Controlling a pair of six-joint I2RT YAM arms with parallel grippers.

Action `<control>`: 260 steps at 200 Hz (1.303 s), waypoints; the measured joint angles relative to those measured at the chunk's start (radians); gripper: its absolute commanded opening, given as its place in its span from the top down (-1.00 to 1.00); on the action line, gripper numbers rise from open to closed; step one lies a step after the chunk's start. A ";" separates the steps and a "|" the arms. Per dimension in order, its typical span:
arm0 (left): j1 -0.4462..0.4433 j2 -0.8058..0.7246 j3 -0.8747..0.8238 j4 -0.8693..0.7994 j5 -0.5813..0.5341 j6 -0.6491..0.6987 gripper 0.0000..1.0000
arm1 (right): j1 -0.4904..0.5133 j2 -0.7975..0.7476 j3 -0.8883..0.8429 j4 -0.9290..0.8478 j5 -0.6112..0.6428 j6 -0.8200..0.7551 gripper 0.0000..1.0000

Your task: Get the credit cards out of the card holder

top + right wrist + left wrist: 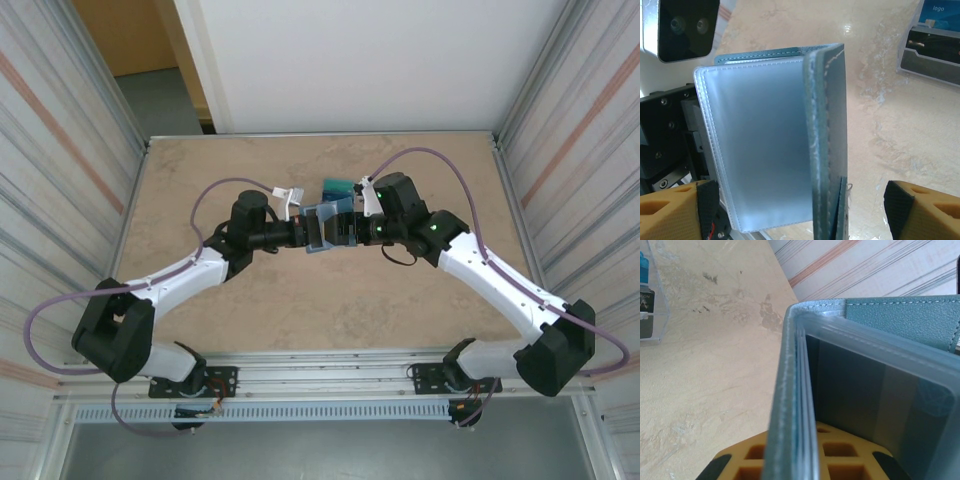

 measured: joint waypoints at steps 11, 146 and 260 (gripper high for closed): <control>0.000 0.000 0.003 0.000 0.001 0.000 1.00 | 0.000 0.000 0.000 0.002 -0.001 -0.001 -0.74; 0.000 0.001 0.005 0.003 0.002 0.000 1.00 | 0.011 0.013 0.000 0.012 -0.008 -0.021 -0.68; 0.000 0.001 0.005 0.004 0.013 0.000 1.00 | -0.012 -0.008 -0.002 0.029 -0.012 -0.021 -0.65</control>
